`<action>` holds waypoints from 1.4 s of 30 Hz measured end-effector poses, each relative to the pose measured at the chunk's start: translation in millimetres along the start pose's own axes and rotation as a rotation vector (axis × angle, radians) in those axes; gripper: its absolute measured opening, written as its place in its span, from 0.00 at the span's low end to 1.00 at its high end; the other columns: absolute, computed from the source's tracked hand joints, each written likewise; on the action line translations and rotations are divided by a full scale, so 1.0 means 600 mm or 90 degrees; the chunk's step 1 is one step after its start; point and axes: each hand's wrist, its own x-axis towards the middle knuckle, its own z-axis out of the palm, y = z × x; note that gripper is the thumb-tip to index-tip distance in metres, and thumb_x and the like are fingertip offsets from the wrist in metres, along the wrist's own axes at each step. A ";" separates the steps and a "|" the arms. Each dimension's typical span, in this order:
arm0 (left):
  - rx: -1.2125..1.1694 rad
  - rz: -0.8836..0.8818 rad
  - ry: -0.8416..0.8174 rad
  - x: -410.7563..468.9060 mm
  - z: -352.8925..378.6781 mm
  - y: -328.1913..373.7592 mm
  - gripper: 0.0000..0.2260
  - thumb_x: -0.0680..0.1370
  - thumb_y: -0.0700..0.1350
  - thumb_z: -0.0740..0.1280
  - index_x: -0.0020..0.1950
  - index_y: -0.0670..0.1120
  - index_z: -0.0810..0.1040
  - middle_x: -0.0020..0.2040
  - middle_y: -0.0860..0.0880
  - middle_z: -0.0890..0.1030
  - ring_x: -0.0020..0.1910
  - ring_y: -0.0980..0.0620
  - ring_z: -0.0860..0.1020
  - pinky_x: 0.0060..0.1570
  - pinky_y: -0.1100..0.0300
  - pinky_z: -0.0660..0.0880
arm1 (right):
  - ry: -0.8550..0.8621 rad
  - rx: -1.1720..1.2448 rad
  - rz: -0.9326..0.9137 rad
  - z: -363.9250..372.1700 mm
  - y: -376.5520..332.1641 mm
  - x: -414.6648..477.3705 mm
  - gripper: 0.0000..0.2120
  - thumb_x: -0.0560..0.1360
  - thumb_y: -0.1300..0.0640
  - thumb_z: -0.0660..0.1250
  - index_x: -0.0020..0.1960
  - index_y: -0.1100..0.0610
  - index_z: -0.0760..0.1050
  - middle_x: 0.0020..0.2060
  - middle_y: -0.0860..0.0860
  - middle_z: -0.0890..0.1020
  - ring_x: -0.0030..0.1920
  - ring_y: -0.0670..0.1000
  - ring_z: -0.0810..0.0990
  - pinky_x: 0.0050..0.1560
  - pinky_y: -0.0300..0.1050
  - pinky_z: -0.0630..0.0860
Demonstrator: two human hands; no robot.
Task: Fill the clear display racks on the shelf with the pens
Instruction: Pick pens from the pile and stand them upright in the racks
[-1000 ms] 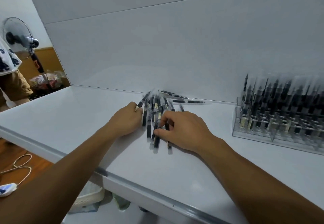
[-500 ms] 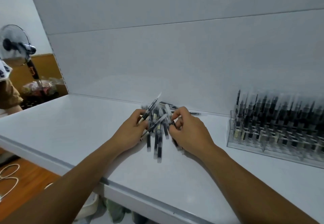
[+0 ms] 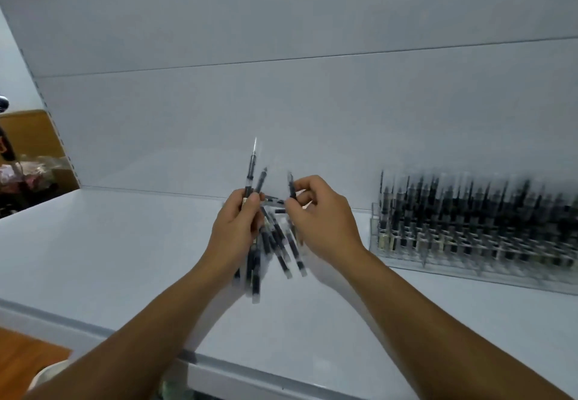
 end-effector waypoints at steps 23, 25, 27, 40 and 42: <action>-0.337 0.099 -0.241 -0.077 0.257 0.032 0.07 0.82 0.40 0.55 0.49 0.40 0.71 0.31 0.46 0.68 0.26 0.58 0.65 0.28 0.71 0.63 | 0.184 0.027 0.022 -0.282 0.053 -0.031 0.04 0.79 0.56 0.66 0.45 0.53 0.76 0.41 0.49 0.86 0.37 0.48 0.85 0.37 0.37 0.78; -0.340 0.097 -0.237 -0.074 0.256 0.032 0.07 0.81 0.42 0.56 0.50 0.41 0.72 0.30 0.48 0.69 0.26 0.58 0.65 0.28 0.70 0.63 | 0.164 0.018 0.022 -0.274 0.058 -0.027 0.05 0.79 0.56 0.67 0.44 0.52 0.75 0.42 0.50 0.85 0.37 0.47 0.85 0.37 0.38 0.78; -0.344 0.095 -0.228 -0.072 0.256 0.031 0.08 0.81 0.42 0.55 0.51 0.41 0.72 0.30 0.47 0.69 0.26 0.58 0.65 0.27 0.69 0.64 | 0.140 -0.007 0.025 -0.266 0.063 -0.025 0.06 0.79 0.55 0.67 0.44 0.51 0.74 0.43 0.50 0.85 0.38 0.47 0.85 0.39 0.43 0.80; -0.325 0.084 -0.222 -0.067 0.255 0.026 0.08 0.83 0.40 0.54 0.52 0.41 0.72 0.30 0.46 0.69 0.25 0.58 0.65 0.27 0.68 0.64 | 0.158 -0.206 0.017 -0.268 0.052 -0.013 0.05 0.76 0.49 0.70 0.43 0.48 0.78 0.37 0.44 0.81 0.39 0.48 0.82 0.46 0.49 0.80; -0.321 0.088 -0.224 -0.067 0.255 0.025 0.08 0.83 0.40 0.54 0.52 0.41 0.72 0.30 0.47 0.69 0.25 0.58 0.65 0.28 0.68 0.64 | 0.107 -0.259 0.026 -0.265 0.055 -0.015 0.05 0.76 0.48 0.70 0.44 0.49 0.78 0.36 0.44 0.81 0.39 0.47 0.81 0.45 0.48 0.80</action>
